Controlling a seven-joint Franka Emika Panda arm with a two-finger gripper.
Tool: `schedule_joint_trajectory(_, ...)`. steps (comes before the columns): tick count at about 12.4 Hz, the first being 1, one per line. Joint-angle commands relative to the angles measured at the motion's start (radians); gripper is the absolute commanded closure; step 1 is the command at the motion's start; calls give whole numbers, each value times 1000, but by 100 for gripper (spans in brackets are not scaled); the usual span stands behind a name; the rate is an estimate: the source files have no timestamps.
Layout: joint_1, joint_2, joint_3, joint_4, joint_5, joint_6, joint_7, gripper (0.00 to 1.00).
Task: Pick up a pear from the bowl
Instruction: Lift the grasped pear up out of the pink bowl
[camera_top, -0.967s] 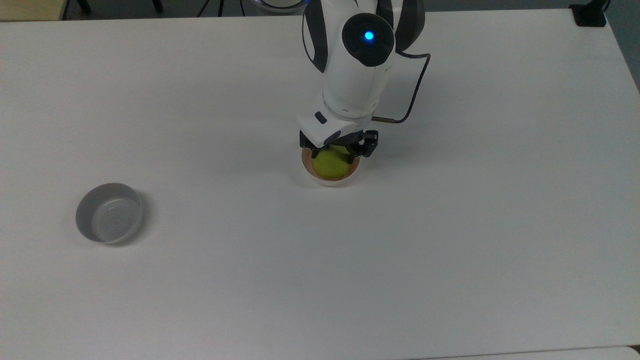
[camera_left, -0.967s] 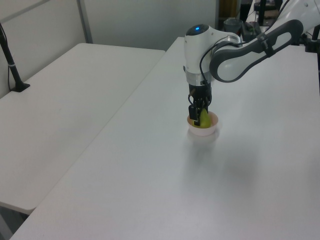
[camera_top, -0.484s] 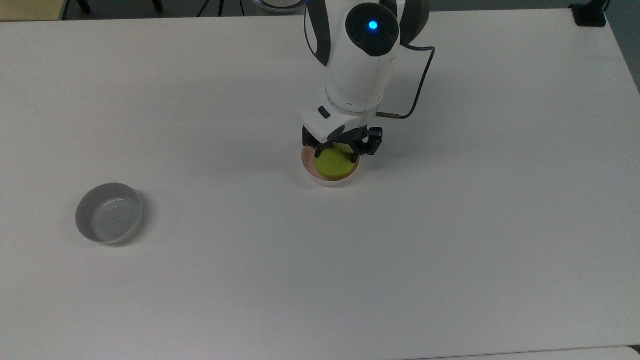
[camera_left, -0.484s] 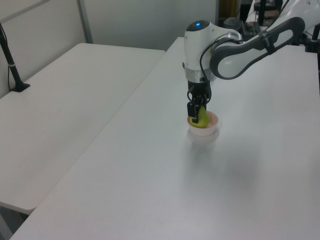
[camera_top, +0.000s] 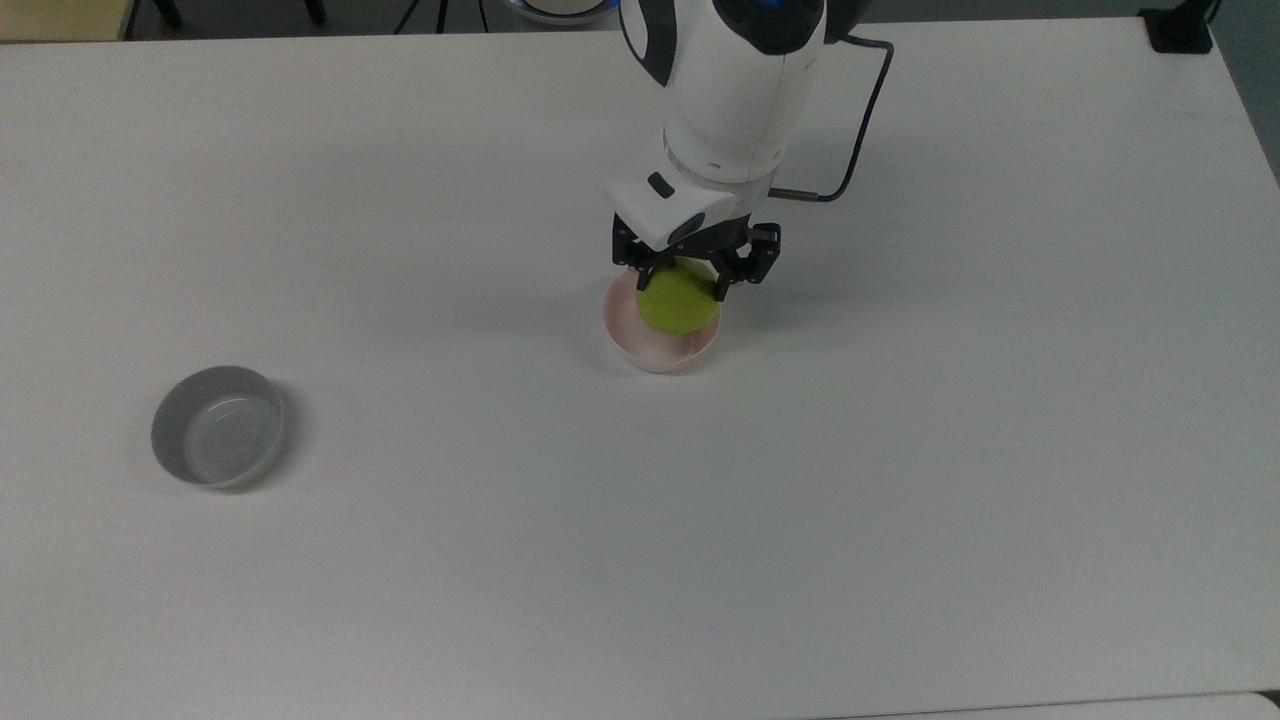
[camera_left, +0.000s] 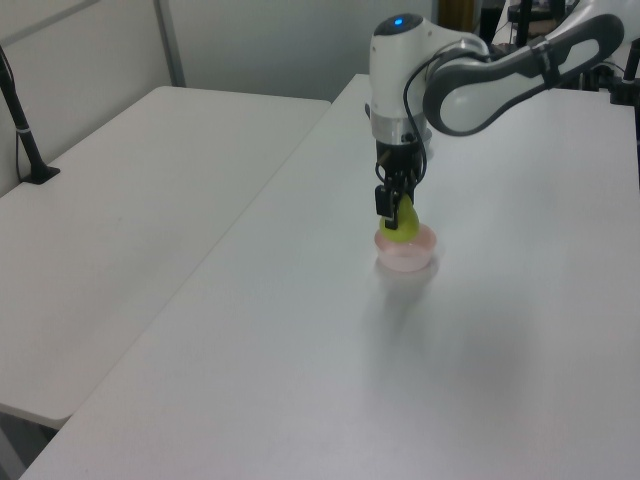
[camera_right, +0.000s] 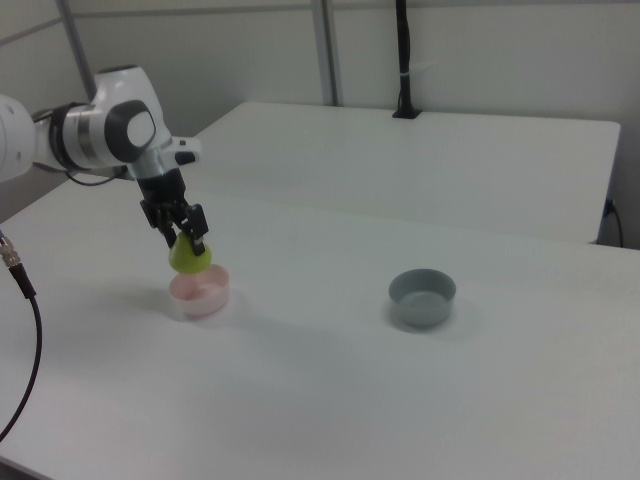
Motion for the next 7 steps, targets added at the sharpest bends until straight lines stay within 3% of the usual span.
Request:
schedule_joint_trajectory(1,10,-72,-5,25,8,-83,5,80)
schedule_joint_trajectory(7,-19,-120,-23,25,23,-136,-120,80)
